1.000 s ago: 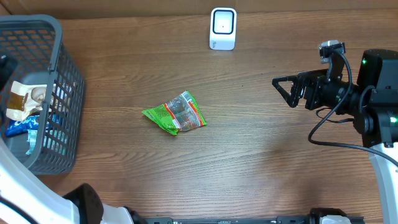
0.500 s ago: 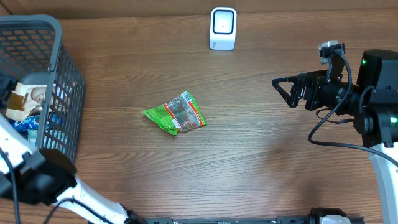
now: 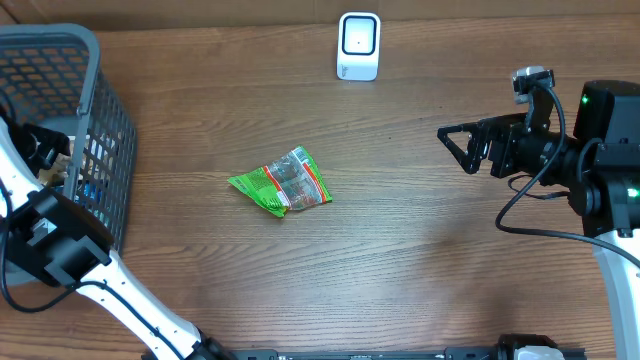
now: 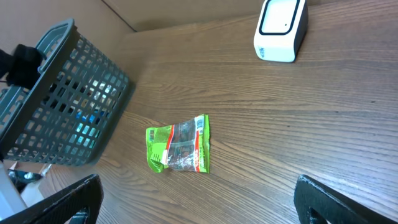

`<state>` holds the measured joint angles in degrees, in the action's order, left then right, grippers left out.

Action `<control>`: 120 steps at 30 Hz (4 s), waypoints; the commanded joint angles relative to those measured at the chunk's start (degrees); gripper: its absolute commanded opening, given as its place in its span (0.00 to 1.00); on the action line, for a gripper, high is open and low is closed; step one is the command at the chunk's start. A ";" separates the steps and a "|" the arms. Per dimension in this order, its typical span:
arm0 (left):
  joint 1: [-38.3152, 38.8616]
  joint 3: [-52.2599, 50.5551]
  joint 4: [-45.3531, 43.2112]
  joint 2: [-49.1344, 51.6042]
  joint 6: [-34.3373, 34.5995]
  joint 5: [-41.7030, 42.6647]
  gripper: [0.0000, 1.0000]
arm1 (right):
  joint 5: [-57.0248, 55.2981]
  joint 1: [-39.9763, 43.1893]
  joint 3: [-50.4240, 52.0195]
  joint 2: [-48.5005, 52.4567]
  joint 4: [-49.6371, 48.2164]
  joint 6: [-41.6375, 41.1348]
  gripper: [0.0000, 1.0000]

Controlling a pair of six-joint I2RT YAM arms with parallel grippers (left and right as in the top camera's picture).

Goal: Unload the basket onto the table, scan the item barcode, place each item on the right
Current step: 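Reach the left gripper back into the basket and grasp the brown cookie bag, then place the brown cookie bag onto the green bag with the left gripper, then reach the left gripper into the basket and grasp the blue Oreo pack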

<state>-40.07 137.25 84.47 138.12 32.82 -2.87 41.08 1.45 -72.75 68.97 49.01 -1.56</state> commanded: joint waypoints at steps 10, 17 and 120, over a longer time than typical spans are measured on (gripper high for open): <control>6.25 0.09 -4.76 9.03 -3.26 -0.96 0.60 | -0.02 0.17 -1.14 -0.04 1.51 -0.22 0.99; 7.39 0.09 -4.20 10.82 -3.23 -2.03 0.19 | -0.02 0.17 -1.14 -0.04 2.95 -0.20 0.99; -4.15 -2.16 -2.03 -23.06 -6.84 1.20 0.75 | -2.62 0.17 -1.14 0.17 1.36 -0.17 1.00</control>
<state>-44.49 135.85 84.40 110.45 25.02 -3.44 39.35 1.48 -72.75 69.01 50.59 -1.56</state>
